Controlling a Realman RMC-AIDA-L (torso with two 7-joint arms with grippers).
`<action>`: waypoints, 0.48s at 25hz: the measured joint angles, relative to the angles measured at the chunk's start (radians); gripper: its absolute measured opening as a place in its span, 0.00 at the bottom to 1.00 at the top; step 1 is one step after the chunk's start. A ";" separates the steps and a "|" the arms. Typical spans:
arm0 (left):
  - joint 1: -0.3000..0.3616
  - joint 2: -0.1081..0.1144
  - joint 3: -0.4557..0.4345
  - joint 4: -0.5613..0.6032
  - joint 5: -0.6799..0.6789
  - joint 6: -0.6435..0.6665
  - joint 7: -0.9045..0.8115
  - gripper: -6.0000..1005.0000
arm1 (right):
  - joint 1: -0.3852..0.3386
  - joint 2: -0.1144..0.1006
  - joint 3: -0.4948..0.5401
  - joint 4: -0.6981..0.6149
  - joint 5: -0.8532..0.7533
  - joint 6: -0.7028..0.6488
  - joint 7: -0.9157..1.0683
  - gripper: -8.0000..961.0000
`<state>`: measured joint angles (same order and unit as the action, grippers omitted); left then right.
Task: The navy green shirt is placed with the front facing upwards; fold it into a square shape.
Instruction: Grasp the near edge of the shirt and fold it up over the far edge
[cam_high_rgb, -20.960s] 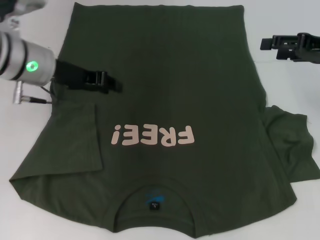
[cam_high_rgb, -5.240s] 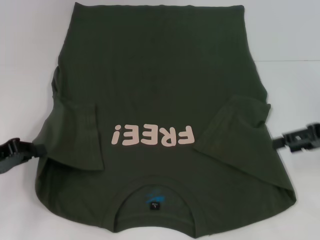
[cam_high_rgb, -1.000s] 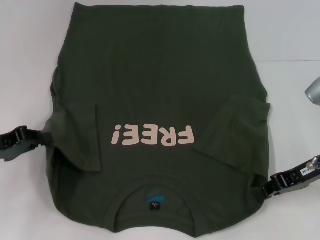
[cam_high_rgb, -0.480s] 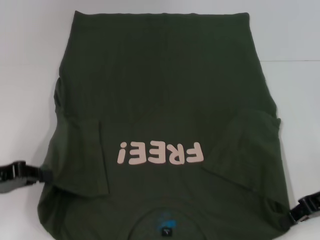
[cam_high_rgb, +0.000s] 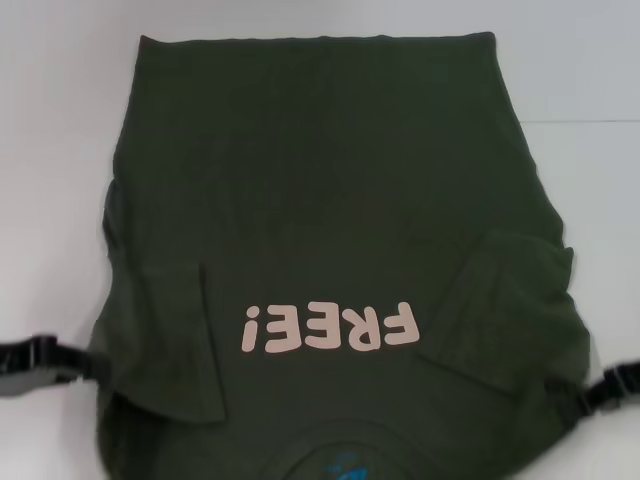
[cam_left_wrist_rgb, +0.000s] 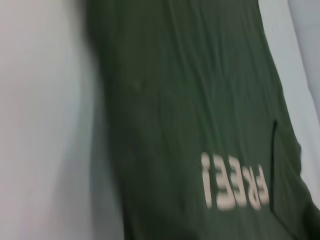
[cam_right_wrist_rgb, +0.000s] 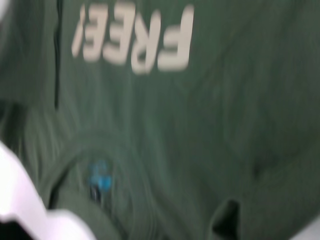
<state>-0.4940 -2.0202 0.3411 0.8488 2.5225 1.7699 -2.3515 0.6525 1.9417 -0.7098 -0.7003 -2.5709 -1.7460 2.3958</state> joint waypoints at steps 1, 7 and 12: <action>-0.022 0.004 0.001 -0.015 0.002 -0.030 -0.013 0.01 | 0.005 -0.001 0.025 0.000 0.008 0.017 -0.003 0.09; -0.142 0.021 0.084 -0.101 0.014 -0.258 -0.121 0.01 | 0.019 -0.003 0.120 0.008 0.138 0.223 0.003 0.09; -0.232 0.022 0.161 -0.146 0.015 -0.443 -0.194 0.01 | 0.053 0.019 0.104 0.017 0.184 0.447 0.010 0.09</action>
<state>-0.7262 -1.9981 0.5022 0.7025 2.5377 1.3268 -2.5451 0.7053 1.9608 -0.6058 -0.6833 -2.3869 -1.2988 2.4054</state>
